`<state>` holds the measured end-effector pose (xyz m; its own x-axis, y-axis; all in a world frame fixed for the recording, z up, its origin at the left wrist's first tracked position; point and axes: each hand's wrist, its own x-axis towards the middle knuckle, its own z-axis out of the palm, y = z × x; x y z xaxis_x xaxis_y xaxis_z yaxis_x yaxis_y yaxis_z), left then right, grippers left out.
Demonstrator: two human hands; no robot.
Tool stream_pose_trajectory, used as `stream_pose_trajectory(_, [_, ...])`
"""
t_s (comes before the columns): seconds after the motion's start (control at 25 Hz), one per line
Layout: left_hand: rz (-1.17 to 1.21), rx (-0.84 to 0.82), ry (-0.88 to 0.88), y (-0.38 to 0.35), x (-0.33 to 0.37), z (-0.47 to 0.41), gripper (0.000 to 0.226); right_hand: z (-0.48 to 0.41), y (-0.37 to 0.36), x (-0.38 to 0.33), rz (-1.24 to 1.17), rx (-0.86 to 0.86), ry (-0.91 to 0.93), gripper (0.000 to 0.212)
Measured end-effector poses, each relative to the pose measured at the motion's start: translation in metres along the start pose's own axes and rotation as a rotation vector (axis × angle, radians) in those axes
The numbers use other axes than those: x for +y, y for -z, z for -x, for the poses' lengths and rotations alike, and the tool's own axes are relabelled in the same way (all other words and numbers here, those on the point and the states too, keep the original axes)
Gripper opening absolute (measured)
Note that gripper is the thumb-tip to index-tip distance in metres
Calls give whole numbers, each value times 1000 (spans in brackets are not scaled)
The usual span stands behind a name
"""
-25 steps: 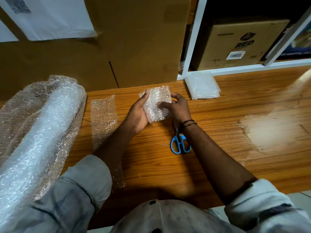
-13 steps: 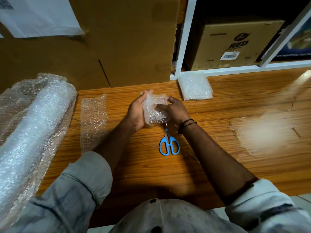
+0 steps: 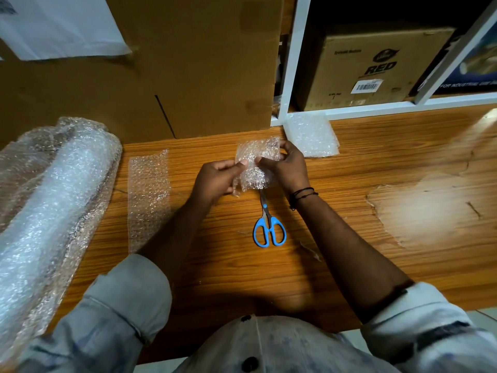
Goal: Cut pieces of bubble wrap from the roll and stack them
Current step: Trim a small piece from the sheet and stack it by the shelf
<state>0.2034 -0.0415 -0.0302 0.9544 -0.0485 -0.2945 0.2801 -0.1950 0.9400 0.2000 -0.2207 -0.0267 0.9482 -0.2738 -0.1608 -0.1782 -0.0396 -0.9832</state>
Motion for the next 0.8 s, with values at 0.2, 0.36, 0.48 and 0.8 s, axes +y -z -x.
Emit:
stream_pose_trajectory(0.2, [260,-49,129,3,6,-2,33,4,-8,5,2,-6,-35,54])
stream_pose_trajectory(0.36, [354,-43,125,3,4,-4,41,6,-3,5,-32,-16,-126,43])
stream_pose_trajectory(0.48, [298,15,69,0,3,-6,53,7,4,4,-33,-27,-157,50])
stream_pose_trajectory(0.8, [-200,135,-393,-49,21,-15,66,-13,35,5,283,236,216,74])
